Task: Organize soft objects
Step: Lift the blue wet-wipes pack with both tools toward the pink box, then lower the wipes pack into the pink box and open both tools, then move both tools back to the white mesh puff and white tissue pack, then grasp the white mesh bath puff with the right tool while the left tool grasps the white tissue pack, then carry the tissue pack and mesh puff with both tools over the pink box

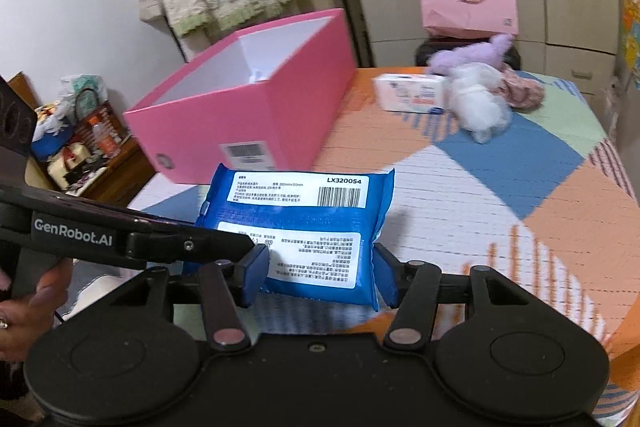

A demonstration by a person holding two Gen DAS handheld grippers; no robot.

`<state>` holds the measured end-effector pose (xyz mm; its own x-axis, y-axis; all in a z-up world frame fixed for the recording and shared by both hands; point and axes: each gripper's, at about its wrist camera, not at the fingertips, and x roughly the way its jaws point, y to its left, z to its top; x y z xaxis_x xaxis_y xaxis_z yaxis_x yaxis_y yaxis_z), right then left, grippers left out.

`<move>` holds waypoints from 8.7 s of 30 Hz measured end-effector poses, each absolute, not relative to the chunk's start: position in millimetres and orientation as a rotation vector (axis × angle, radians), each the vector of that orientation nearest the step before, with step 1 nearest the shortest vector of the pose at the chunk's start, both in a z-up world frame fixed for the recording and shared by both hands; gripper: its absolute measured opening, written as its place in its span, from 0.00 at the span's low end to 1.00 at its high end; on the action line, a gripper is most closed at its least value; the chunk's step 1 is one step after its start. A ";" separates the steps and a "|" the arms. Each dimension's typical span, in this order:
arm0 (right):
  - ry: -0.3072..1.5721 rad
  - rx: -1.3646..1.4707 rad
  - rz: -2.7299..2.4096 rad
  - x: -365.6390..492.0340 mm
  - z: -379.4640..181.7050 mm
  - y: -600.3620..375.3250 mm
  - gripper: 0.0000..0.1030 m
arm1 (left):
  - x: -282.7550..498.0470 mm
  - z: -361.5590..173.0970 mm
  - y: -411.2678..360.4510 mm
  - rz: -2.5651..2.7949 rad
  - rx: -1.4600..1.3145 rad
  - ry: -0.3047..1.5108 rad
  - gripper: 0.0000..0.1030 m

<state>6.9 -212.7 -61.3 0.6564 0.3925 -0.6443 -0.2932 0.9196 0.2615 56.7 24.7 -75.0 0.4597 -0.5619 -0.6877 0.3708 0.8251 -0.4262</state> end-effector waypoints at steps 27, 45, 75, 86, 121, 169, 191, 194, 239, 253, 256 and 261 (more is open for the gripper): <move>0.532 -0.058 0.529 51.7 20.5 -130.8 0.62 | 71.0 -6.2 93.1 -0.519 -0.238 0.682 0.39; 0.633 -0.068 0.530 159.9 15.8 -116.1 0.55 | 169.1 -20.6 98.6 -0.456 -0.241 0.714 0.39; 0.736 -0.151 0.499 186.8 -0.8 -95.2 0.55 | 169.6 -10.2 91.3 -0.324 -0.002 0.686 0.47; 0.675 -0.143 0.530 140.7 27.8 -110.0 0.56 | 123.2 17.6 83.5 -0.383 0.027 0.672 0.51; 0.682 -0.115 0.394 34.2 10.8 -277.6 0.57 | 64.0 3.7 -54.7 -0.684 0.163 0.674 0.59; 0.608 -0.173 0.455 178.2 -91.4 -321.0 0.38 | 236.1 -98.6 -157.0 -0.223 0.057 0.580 0.74; 0.642 -0.056 0.431 182.3 -104.7 -335.2 0.41 | 257.7 -116.4 -168.8 -0.131 0.112 0.634 0.88; 0.634 -0.067 0.428 180.6 -104.8 -333.0 0.41 | 257.2 -118.2 -167.7 -0.130 0.125 0.644 0.82; 0.642 0.134 0.277 83.3 -82.0 -311.2 0.34 | 132.6 -101.2 -115.3 -0.425 0.065 0.644 0.69; 0.686 0.093 0.304 36.5 -74.2 -289.5 0.34 | 94.8 -98.5 -68.1 -0.518 0.010 0.767 0.69; 0.694 0.092 0.339 31.4 -70.9 -283.8 0.34 | 90.6 -97.0 -55.5 -0.516 -0.003 0.785 0.69; 0.708 0.089 0.407 25.6 -65.2 -269.3 0.34 | 81.1 -88.6 -35.8 -0.503 -0.011 0.785 0.69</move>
